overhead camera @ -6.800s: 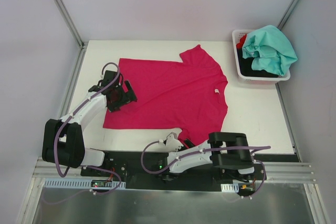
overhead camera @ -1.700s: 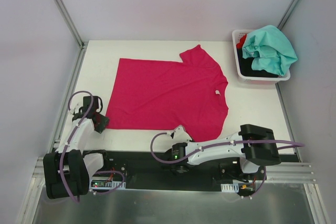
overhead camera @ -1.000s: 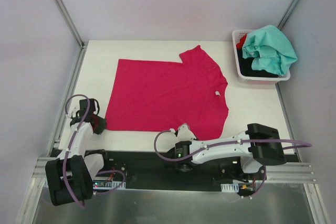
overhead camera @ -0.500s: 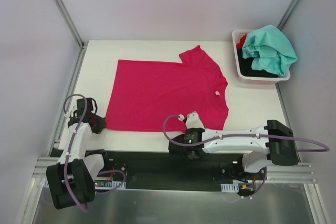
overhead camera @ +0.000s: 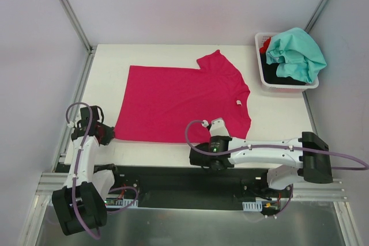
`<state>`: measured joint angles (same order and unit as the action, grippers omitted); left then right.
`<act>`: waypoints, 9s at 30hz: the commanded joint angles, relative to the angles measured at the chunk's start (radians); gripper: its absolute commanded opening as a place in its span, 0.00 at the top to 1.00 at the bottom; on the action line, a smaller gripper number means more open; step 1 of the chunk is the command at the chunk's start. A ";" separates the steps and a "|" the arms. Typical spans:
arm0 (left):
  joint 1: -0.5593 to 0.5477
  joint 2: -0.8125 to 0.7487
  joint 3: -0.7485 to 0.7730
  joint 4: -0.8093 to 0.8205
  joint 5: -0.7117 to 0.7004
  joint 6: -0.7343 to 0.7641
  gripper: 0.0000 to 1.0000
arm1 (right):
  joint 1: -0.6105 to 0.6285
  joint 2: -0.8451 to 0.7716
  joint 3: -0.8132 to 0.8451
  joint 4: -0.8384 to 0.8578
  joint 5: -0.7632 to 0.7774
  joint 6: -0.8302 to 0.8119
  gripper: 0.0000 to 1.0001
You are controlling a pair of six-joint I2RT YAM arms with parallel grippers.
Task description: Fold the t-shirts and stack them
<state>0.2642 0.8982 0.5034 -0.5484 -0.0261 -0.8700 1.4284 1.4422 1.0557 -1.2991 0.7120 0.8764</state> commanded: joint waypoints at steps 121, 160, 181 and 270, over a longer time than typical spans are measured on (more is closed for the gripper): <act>-0.174 0.760 0.762 0.019 0.077 0.006 1.00 | -0.787 0.422 0.509 0.294 -0.019 -0.855 0.99; -0.187 0.903 0.848 0.045 0.092 0.020 0.36 | -0.876 0.560 0.612 0.572 0.010 -1.054 0.29; -0.523 0.709 0.613 0.013 0.031 0.104 0.01 | -0.862 -0.170 0.060 0.609 -0.598 -0.662 0.32; -0.132 0.668 0.342 0.171 -0.006 0.072 0.43 | -0.855 -0.295 -0.072 0.523 -0.776 -0.677 0.38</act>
<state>0.1322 1.5822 0.8585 -0.2501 -0.0006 -0.8459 0.5701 1.1419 0.9749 -0.7673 -0.0429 0.1978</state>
